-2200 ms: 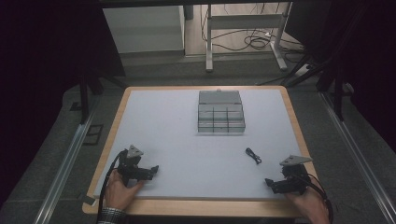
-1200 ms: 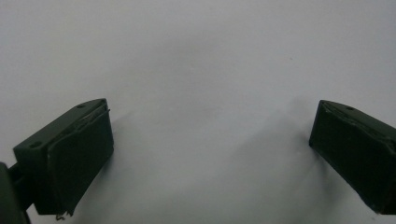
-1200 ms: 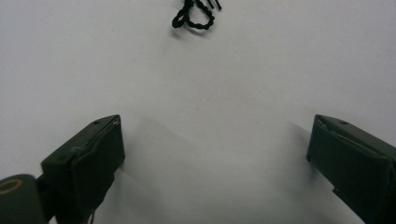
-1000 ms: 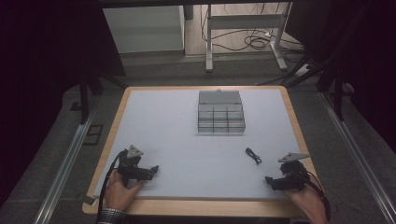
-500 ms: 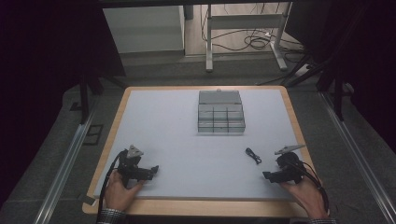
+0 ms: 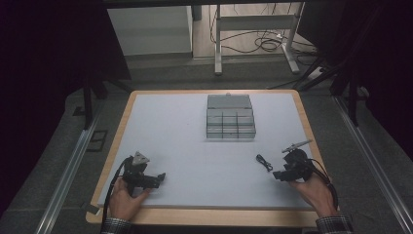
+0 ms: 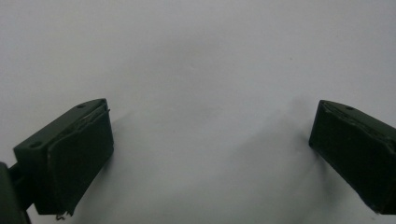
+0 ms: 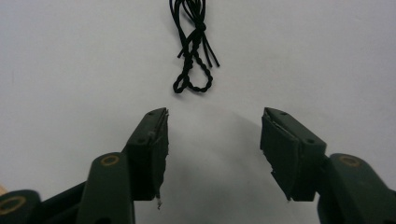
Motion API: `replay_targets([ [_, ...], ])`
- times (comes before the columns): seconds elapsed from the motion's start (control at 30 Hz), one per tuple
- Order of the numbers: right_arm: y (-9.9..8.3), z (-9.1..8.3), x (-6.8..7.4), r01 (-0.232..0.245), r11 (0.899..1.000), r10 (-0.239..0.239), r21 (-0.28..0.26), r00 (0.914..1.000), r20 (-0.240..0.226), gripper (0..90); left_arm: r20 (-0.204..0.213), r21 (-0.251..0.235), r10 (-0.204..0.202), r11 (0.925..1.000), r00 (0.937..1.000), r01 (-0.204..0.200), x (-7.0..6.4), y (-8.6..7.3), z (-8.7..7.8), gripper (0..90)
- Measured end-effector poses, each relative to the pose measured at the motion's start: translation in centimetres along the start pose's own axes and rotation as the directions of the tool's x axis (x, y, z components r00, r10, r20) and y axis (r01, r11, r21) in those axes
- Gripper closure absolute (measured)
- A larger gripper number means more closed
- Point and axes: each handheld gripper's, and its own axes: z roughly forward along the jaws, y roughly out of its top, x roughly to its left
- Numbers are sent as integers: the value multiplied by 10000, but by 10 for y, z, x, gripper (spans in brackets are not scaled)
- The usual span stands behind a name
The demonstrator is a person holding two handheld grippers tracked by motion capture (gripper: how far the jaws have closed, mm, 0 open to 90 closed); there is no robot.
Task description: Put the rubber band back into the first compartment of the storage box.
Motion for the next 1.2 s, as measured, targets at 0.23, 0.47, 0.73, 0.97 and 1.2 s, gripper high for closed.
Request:
replay_targets([
  [0.23, 11, 3, -3, 123, 9990, -119, 418, 9999, -96, 481, -3, 1, -36, 10000, 10000, 36, 0, 0, 0, 0],
  [0.47, 25, 4, -2, 329, 9948, -314, 965, 9994, -177, 543, -3, 3, -30, 10000, 10000, 30, 0, 0, 0, 0],
  [0.73, 40, 9, 0, 657, 9830, -605, 1717, 9975, -356, 590, -1, 5, -30, 10000, 10000, 30, 0, 0, 0, 0],
  [0.97, 55, 18, 10, 1160, 9670, -1121, 2266, 9932, -302, 597, -1, 4, -35, 10000, 10000, 35, 0, 0, 0, 0],
  [1.2, 66, 27, 15, 1355, 9486, -1390, 2860, 9903, -81, 619, -3, -1, -38, 10000, 10000, 38, 0, 0, 0, 0],
])
